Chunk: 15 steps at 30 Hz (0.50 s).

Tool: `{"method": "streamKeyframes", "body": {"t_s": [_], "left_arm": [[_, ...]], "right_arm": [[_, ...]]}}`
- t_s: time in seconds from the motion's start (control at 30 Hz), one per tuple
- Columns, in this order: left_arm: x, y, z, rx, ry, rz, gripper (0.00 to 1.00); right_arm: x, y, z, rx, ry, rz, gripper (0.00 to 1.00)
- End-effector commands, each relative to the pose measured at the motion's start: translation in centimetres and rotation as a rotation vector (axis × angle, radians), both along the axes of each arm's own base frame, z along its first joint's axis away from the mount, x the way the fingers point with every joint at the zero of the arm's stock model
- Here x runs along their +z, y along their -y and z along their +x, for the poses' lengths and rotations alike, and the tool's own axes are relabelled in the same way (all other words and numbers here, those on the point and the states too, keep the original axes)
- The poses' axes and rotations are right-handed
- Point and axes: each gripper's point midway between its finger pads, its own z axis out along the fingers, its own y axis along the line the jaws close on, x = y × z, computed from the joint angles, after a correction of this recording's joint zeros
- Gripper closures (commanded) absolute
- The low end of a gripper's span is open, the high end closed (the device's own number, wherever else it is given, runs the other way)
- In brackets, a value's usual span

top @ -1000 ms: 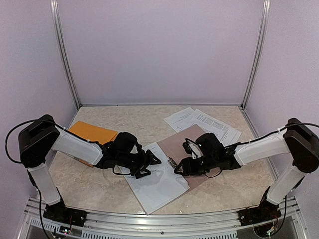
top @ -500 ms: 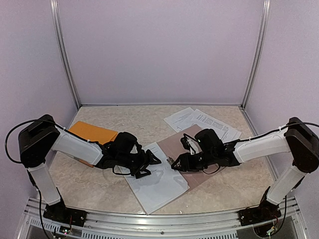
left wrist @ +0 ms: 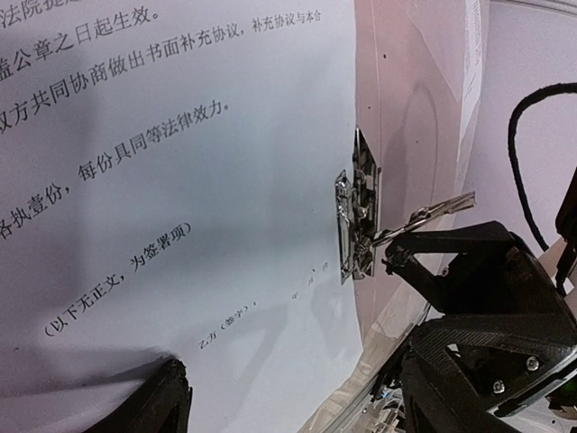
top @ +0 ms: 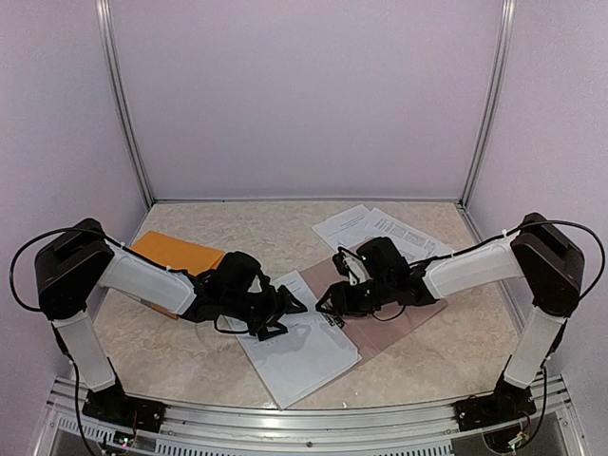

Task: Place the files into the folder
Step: Close the spring clip on the folder, then clamp the file in the folder.

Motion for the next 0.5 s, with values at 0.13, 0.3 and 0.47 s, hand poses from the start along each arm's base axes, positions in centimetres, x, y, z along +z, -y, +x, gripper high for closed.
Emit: {"method": "streamKeyframes", "body": {"t_s": [0.13, 0.3, 0.47], "left_arm": [[-2.0, -1.5, -0.7, 0.01, -0.049, 0.059, 0.23], [-2.1, -1.4, -0.6, 0.009, -0.054, 0.055, 0.23], [-1.8, -1.4, -0.5, 0.008, -0.046, 0.053, 0.23]], "right_arm": [[0.6, -1.6, 1.8, 0.03, 0.045, 0.035, 0.47], [3.8, -0.9, 2.1, 0.044, 0.142, 0.02, 0.44], [6.1, 0.8, 1.9, 0.045, 0.216, -0.048, 0.42]]}}
